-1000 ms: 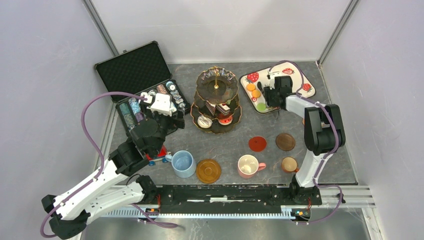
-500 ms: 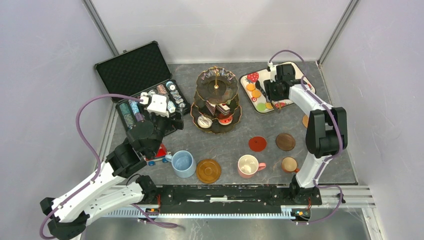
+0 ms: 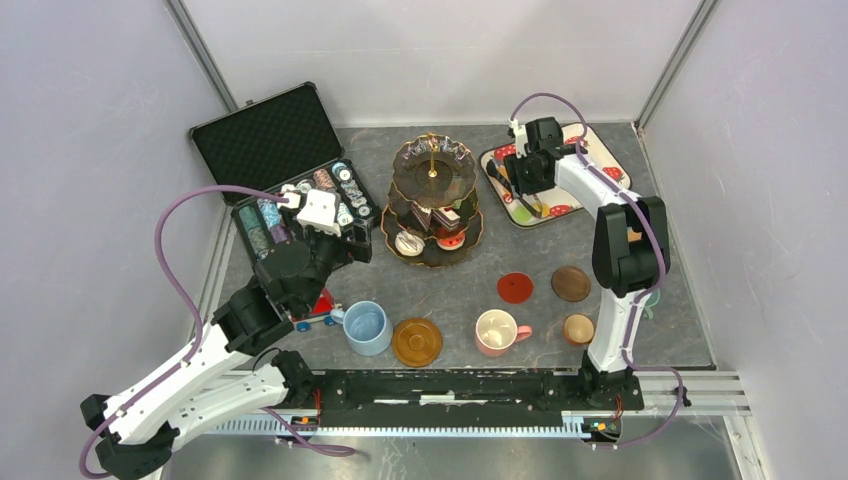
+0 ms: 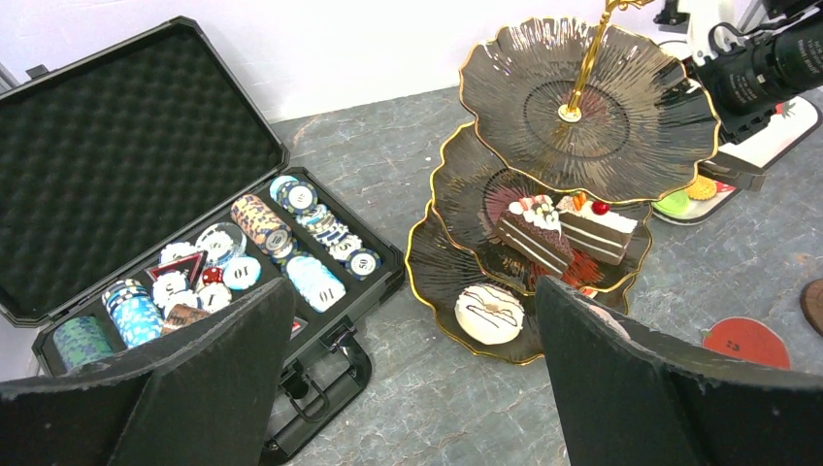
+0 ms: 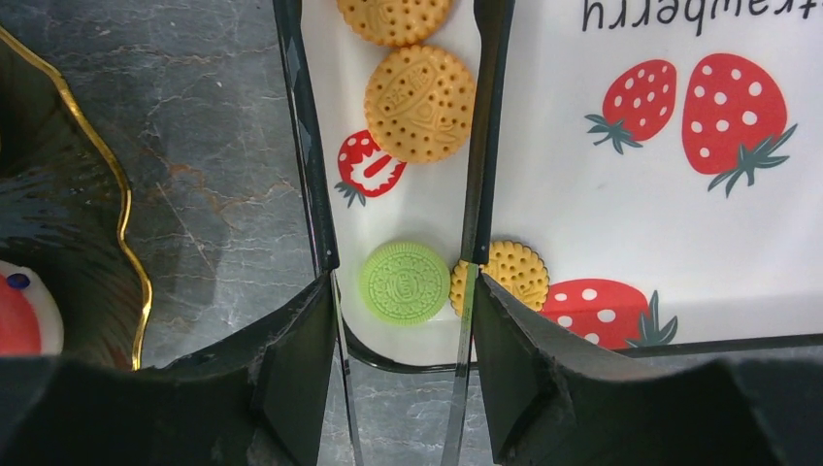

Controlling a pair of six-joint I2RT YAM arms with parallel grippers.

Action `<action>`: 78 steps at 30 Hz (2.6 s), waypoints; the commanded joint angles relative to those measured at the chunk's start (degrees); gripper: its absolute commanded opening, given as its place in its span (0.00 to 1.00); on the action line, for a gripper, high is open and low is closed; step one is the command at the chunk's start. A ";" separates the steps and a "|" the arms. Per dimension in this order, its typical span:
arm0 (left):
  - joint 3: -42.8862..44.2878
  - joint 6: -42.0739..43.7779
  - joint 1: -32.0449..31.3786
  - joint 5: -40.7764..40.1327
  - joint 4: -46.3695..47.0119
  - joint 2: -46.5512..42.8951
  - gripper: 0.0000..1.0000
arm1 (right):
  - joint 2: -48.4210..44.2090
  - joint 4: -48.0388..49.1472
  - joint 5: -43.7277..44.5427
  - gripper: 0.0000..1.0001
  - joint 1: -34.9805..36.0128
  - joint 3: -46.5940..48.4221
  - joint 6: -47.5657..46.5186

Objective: Serve the afternoon tea

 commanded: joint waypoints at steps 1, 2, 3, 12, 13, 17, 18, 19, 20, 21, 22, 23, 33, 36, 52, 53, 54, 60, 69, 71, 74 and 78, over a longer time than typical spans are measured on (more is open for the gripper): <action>1.12 -2.20 0.18 -0.41 0.74 -0.57 0.99 | 1.61 -1.19 2.22 0.56 0.39 3.31 -0.52; 1.04 -2.11 0.18 -0.61 0.73 -0.60 0.99 | 1.82 -1.23 2.62 0.55 0.49 3.36 -0.57; 1.04 -2.02 0.18 -0.79 0.73 -0.63 0.99 | 1.93 -1.32 3.28 0.55 0.48 3.34 -0.52; 1.13 -2.37 0.18 0.04 0.55 -0.22 0.99 | 1.53 -1.41 4.68 0.53 0.70 1.66 -1.13; 1.14 -2.37 0.18 -0.09 0.55 -0.27 0.99 | 1.42 -1.31 5.00 0.54 0.84 1.20 -1.29; 1.05 -2.28 0.18 -0.17 0.64 -0.74 0.99 | 1.49 -2.10 7.24 0.55 1.56 1.03 -1.88; 1.04 -2.20 0.18 -0.25 0.64 -0.79 0.99 | 1.56 -2.11 7.50 0.55 1.77 0.95 -1.97; 1.08 -2.19 0.18 -0.35 0.66 -0.72 0.99 | 1.72 -2.19 7.54 0.55 1.94 1.07 -2.08; 1.13 -2.19 0.18 -0.36 0.64 -0.62 0.99 | 2.11 -2.47 7.62 0.55 2.04 1.47 -2.11; 1.21 -2.19 0.18 -0.34 0.63 -0.72 0.99 | 2.44 -3.01 7.83 0.55 2.22 1.99 -2.19; 1.22 -2.19 0.18 -0.28 0.65 -0.84 0.99 | 2.82 -3.59 8.22 0.55 2.59 2.59 -2.41; 1.14 -2.13 0.18 -0.34 0.64 -0.92 0.99 | 3.12 -4.05 8.44 0.55 3.01 3.10 -2.60; 1.08 -1.84 0.18 -0.98 0.73 -1.00 0.99 | 5.25 -5.54 12.72 0.47 3.94 5.90 -2.90; 1.04 -1.93 0.18 -0.80 0.73 -1.17 0.99 | 5.57 -6.40 13.29 0.41 3.96 7.12 -3.05; 0.95 -1.49 0.18 -1.75 0.74 -1.05 0.99 | -6.74 -0.28 9.57 0.23 1.01 -2.44 -2.19; 1.03 -1.45 0.18 -1.77 0.79 -1.01 0.99 | -8.99 1.85 7.53 0.23 -0.20 -5.31 -1.75; 0.99 -1.49 0.18 -1.72 0.81 -1.09 0.99 | -11.57 3.74 5.79 0.23 -1.10 -8.72 -1.48; 0.96 -1.31 0.25 -2.02 0.82 -0.80 0.99 | -25.80 10.30 -2.52 0.23 -3.75 -21.26 -0.11; 0.78 -0.77 0.27 -2.80 1.21 -0.83 0.99 | -43.52 17.46 -21.50 0.22 -3.66 -27.31 4.82; 0.68 -0.57 0.27 -3.37 1.27 -0.83 0.99 | -45.03 17.61 -25.66 0.22 -3.37 -26.59 5.09; 0.82 -0.45 0.37 -3.44 1.34 -0.88 0.99 | -46.54 17.54 -28.97 0.23 -2.21 -25.19 5.16; 0.76 -0.47 0.47 -3.35 1.34 -0.56 0.99 | -45.39 16.43 -30.03 0.23 1.69 -22.28 5.08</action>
